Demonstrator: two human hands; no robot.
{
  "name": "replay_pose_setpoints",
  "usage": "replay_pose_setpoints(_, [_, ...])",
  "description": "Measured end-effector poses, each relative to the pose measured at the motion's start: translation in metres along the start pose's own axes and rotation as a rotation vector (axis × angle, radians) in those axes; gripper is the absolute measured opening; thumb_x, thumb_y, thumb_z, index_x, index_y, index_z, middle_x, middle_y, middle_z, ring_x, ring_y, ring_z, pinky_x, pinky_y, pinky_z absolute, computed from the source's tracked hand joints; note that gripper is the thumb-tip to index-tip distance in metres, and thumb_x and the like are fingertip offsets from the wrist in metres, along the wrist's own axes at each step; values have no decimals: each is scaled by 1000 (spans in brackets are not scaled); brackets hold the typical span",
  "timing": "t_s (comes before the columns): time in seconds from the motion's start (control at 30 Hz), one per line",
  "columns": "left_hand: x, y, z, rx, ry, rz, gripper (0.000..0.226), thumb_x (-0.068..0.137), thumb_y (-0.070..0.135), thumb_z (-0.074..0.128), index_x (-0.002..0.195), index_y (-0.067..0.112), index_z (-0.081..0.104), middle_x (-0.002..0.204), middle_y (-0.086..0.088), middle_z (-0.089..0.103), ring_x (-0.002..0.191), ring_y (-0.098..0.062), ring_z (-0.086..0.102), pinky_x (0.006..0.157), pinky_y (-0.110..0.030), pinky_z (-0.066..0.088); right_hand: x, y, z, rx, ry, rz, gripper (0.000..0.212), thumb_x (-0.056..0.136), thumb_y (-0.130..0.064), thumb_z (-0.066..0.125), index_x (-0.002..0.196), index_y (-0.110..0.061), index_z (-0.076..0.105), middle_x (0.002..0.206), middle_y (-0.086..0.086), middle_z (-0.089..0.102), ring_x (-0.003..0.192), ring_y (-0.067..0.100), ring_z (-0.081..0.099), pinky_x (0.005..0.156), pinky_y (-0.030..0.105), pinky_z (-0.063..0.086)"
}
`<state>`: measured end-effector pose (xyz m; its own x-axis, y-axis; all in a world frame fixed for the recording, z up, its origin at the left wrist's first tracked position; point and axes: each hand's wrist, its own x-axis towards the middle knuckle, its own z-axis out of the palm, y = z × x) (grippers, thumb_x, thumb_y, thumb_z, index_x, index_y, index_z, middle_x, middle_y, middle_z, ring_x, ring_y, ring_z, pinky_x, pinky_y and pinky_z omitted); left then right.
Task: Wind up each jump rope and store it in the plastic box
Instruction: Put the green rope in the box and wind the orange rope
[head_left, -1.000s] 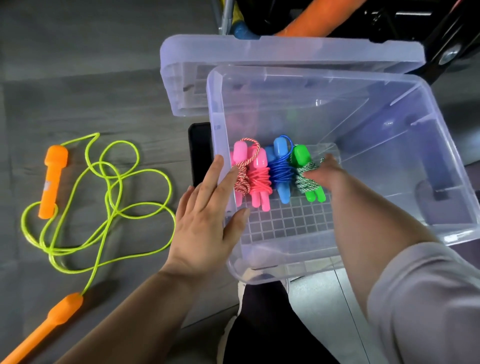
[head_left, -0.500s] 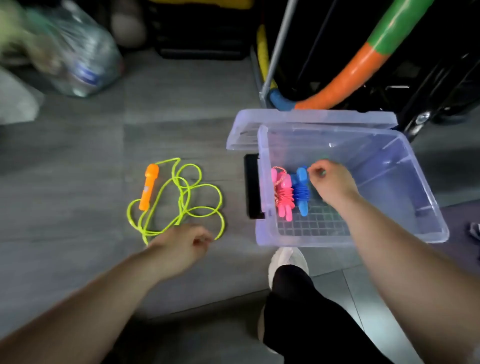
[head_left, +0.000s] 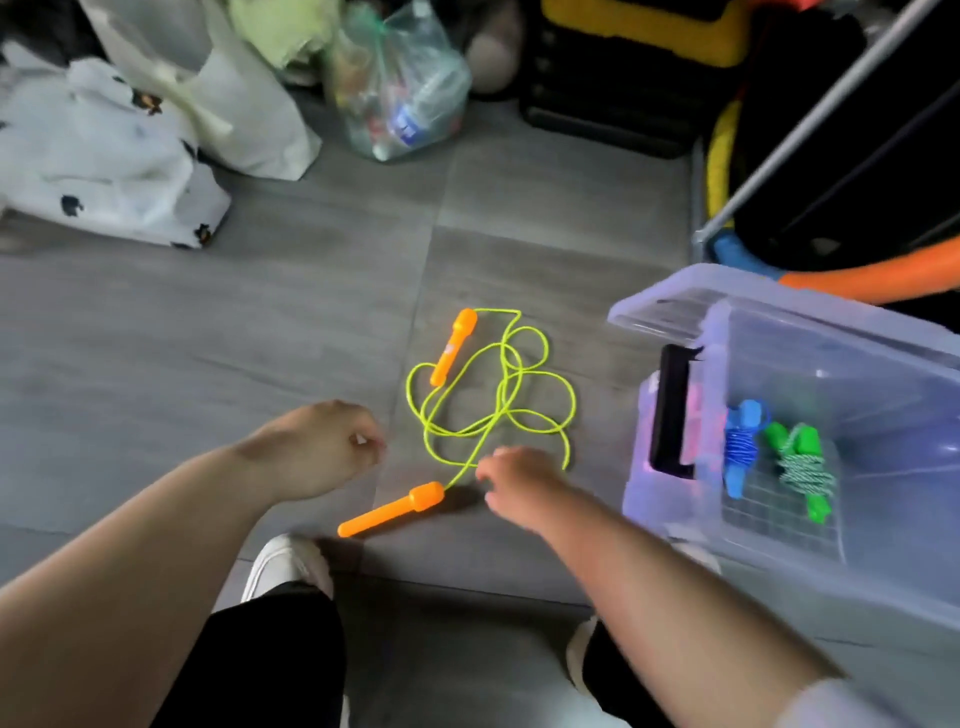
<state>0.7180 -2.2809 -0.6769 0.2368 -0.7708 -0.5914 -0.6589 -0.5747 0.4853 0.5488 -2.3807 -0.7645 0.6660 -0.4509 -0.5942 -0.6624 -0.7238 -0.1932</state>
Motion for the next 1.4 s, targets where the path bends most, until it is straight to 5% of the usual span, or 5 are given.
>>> replay_pose_setpoints(0.37, [29, -27, -9, -248, 34, -82, 24, 84, 22, 54, 67, 38, 52, 66, 12, 62, 51, 13, 52, 54, -2, 38, 102, -50, 103, -100, -99, -220, 38, 90, -3, 26, 124, -6, 43, 138, 16, 33, 131, 31, 26, 106, 41, 22])
replay_pose_setpoints(0.57, [30, -40, -9, -307, 35, -134, 23, 84, 23, 53, 69, 40, 51, 74, 12, 63, 61, -2, 57, 54, -6, 38, 126, -37, 95, -236, 130, -141, 16, 44, -33, 62, 51, -19, 60, 51, -6, 58, 52, 8, 58, 52, 12, 43])
replay_pose_setpoints(0.87, [19, -56, -11, -463, 90, -87, 33, 49, 48, 50, 74, 69, 51, 76, 31, 64, 64, 2, 62, 72, -20, 49, 199, 17, 14, -88, 208, 122, 48, 92, -1, 31, 139, -8, 22, 154, 10, 8, 124, 36, 37, 99, 42, 32])
replay_pose_setpoints(1.03, [22, -63, -3, -538, 61, -6, 36, 42, 58, 43, 75, 65, 55, 63, 33, 64, 59, 13, 60, 58, -2, 46, 225, 14, 4, -135, 73, 58, 64, 91, 3, 30, 145, -15, 0, 156, 3, -7, 132, 33, 29, 104, 39, 31])
replay_pose_setpoints(1.4, [31, -57, -3, -596, 96, 46, 45, 42, 55, 47, 86, 51, 57, 62, 27, 66, 57, 10, 61, 57, -3, 47, 210, 27, 9, -200, 243, 8, 32, 90, 1, 30, 118, -3, 45, 125, 15, 51, 119, 32, 43, 91, 39, 38])
